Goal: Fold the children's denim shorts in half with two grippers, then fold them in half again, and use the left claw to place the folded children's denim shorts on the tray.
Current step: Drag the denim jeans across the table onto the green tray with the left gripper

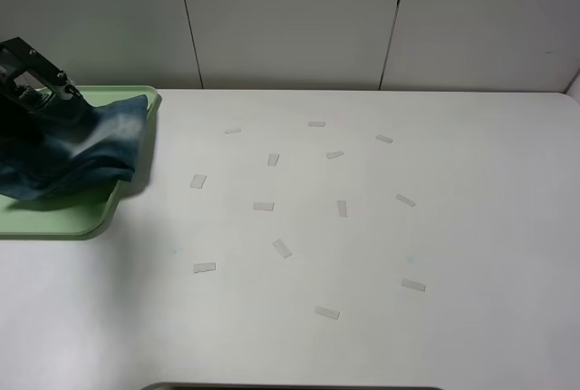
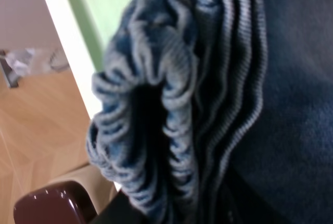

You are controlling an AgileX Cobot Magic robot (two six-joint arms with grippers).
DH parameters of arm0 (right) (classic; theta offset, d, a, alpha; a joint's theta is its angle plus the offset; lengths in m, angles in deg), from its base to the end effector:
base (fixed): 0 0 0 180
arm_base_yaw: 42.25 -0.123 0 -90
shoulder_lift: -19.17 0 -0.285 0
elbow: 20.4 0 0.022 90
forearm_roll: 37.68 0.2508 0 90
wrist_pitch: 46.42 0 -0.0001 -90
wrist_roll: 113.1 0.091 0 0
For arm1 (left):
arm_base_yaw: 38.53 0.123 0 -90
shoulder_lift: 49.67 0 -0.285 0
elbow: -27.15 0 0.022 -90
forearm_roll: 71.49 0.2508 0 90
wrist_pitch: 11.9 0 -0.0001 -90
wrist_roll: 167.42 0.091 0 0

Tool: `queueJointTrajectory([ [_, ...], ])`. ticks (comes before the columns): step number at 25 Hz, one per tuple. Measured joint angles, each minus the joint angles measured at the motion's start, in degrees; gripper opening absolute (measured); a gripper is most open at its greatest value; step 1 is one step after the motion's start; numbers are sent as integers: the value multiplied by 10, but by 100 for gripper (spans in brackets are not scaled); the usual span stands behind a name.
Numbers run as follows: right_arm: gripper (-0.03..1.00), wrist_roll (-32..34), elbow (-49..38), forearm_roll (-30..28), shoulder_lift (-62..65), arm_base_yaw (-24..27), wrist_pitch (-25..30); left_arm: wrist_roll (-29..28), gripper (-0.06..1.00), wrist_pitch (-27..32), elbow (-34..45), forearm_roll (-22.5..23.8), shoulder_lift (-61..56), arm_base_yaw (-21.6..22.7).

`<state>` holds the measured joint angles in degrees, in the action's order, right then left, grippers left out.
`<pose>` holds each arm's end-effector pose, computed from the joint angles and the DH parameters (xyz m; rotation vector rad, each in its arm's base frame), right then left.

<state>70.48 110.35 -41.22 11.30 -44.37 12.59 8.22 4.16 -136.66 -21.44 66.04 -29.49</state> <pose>-0.0019 -0.0049 0.2766 0.0270 2.0252 -0.0109 0.3715 0.0787 0.1582 0.6959 2.4809 0.6421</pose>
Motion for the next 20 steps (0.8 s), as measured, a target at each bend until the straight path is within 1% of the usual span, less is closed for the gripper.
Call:
queueJointTrajectory([
  [3,69,0,0,0,0,0,0,0,22,0,3,2,0,6],
  [6,69,0,0,0,0,0,0,2,22,-1,3,18,0,7],
  [11,69,0,0,0,0,0,0,3,22,-9,3,72,0,7],
  [12,69,0,0,0,0,0,0,3,22,-9,3,72,0,7],
  [13,69,0,0,0,0,0,0,3,22,-14,3,96,0,7],
  [15,69,0,0,0,0,0,0,3,22,-22,3,115,0,7],
  [18,69,0,0,0,0,0,0,0,22,-31,3,123,0,8],
  [20,69,0,0,0,0,0,0,-11,22,-31,3,124,0,8],
])
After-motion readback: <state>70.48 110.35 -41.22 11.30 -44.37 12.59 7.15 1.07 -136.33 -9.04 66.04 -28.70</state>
